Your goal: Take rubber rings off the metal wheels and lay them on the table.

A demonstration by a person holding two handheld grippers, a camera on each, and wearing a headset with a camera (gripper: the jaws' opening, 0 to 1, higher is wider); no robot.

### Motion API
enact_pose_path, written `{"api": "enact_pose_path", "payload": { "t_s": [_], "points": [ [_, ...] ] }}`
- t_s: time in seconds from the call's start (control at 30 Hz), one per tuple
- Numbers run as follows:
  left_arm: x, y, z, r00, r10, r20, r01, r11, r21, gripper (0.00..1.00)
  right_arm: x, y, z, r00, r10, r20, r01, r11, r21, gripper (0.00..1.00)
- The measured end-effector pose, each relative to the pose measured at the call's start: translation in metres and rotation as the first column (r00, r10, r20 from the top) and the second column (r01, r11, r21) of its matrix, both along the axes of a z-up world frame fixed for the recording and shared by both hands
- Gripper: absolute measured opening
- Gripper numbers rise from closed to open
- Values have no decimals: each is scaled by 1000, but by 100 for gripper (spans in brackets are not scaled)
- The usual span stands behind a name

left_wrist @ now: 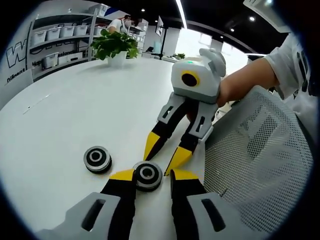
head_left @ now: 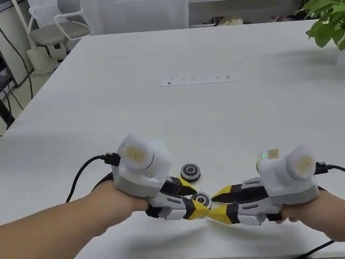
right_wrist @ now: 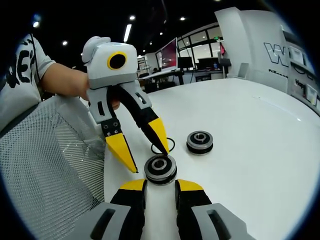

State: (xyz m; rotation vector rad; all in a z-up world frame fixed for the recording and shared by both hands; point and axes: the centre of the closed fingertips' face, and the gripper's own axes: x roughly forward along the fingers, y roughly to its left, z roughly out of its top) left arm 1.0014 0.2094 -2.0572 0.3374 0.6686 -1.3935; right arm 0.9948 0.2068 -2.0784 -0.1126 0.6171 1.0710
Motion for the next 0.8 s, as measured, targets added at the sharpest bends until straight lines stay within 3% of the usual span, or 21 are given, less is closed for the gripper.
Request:
{"api": "enact_pose_path", "payload": {
  "t_s": [0.13,0.23,0.5,0.7,0.8],
  "points": [
    [1,0,-2,1000,-9,23,9,1000,6,19,0,0,0,1000,-1,0,1,1000,1,20],
    [1,1,-4,1000,-8,22,7,1000,13,16,0,0,0,1000,-3,0,3,1000,2,20],
    [4,1,-5,995,-19,96,17,1000,25,10,-1,2,0,1000,6,5,-6,1000,-1,19],
    [2,-1,-6,981,-54,186,48,998,35,8,2,2,1,1000,1,15,-1,1000,-7,19],
    [4,-1,-6,982,-43,185,38,999,31,8,3,3,1,1000,4,26,-4,1000,-14,20]
  ]
}}
